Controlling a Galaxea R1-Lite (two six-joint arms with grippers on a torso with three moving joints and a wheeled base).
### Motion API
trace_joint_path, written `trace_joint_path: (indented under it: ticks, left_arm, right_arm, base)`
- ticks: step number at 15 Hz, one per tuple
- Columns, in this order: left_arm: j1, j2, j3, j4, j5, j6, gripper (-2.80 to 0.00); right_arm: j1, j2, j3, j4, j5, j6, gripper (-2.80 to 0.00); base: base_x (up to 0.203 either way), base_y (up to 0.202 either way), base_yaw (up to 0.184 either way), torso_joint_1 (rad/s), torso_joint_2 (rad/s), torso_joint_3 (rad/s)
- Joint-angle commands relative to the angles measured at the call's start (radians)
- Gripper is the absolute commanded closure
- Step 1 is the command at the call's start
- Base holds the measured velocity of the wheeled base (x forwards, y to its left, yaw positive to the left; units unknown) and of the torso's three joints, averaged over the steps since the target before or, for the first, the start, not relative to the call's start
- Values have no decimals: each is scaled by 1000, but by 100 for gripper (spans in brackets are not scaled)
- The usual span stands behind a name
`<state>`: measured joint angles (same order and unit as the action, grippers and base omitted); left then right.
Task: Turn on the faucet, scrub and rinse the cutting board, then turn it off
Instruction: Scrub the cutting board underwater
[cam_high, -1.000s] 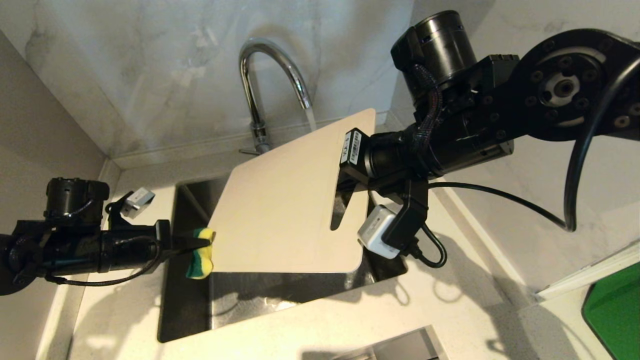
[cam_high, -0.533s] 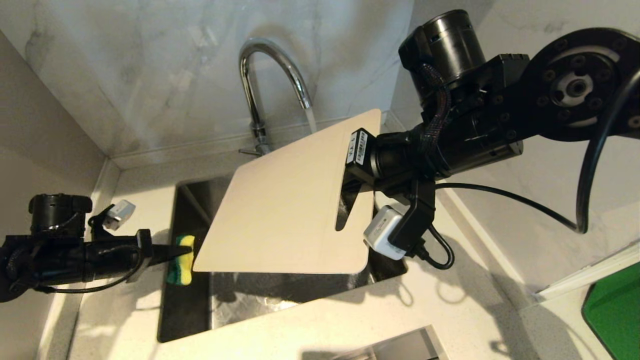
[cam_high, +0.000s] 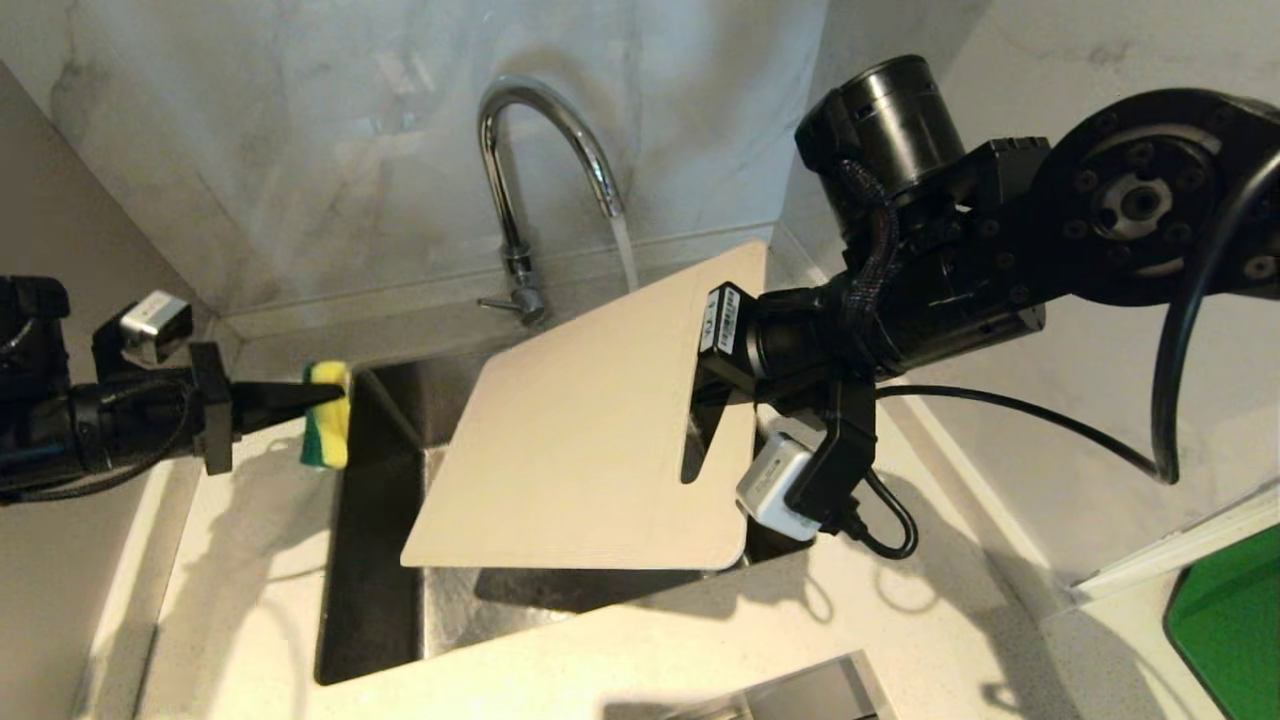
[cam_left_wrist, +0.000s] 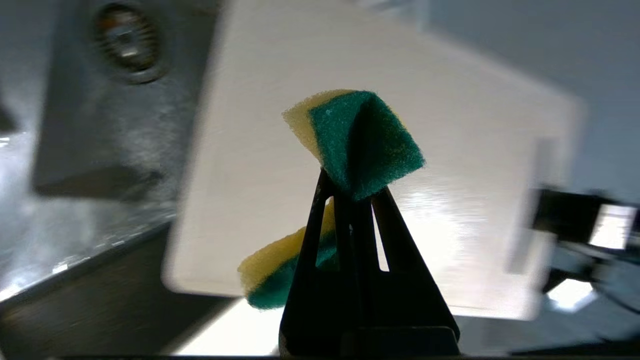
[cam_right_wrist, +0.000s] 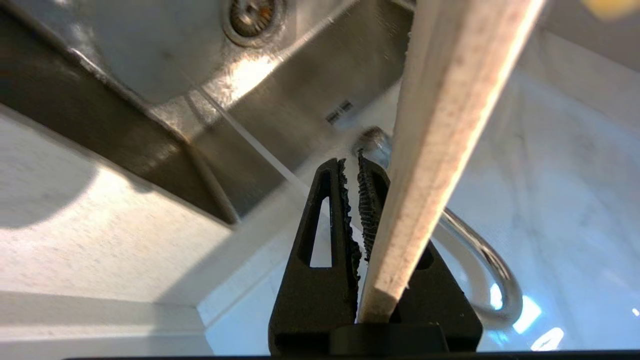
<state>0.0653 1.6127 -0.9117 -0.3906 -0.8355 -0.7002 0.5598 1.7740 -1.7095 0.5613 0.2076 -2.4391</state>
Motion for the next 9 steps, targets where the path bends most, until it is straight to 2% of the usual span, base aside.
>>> trace_joint_path:
  ticks: [1,2,3,5,6,9]
  left_arm:
    - [-15,-72,-90,38,-60,-95,0]
    - [-22,-74,-112,41,-83,-145,0]
    - [-25,-64,-124,38,-100,-160,0]
    - [-26,-35,-179,28,-105,-164,0]
    - [-22,-24,-203,27,-106,-165,0]
    - [17,-15,-208,29,-127,-169,0]
  right_arm:
    - [-4,5,24,-13,0,-21,0]
    - [-18,6,31,-26,-1,-29,0]
    - [-21,8,30,-31,-1,-35,0]
    - [-27,36,24,-31,0,-53,0]
    - [-28,50,16,-29,2,-86,0]
    - [-29,93,-44,5,7,-102,0]
  base:
    - [0,0,0,0,0,0]
    - [0,0,0,0,0,0]
    - [0,0,0,0,0,0]
    - [0,0,0,0,0,0]
    - [0,0,0,0,0,0]
    - [0,0,0,0,0,0]
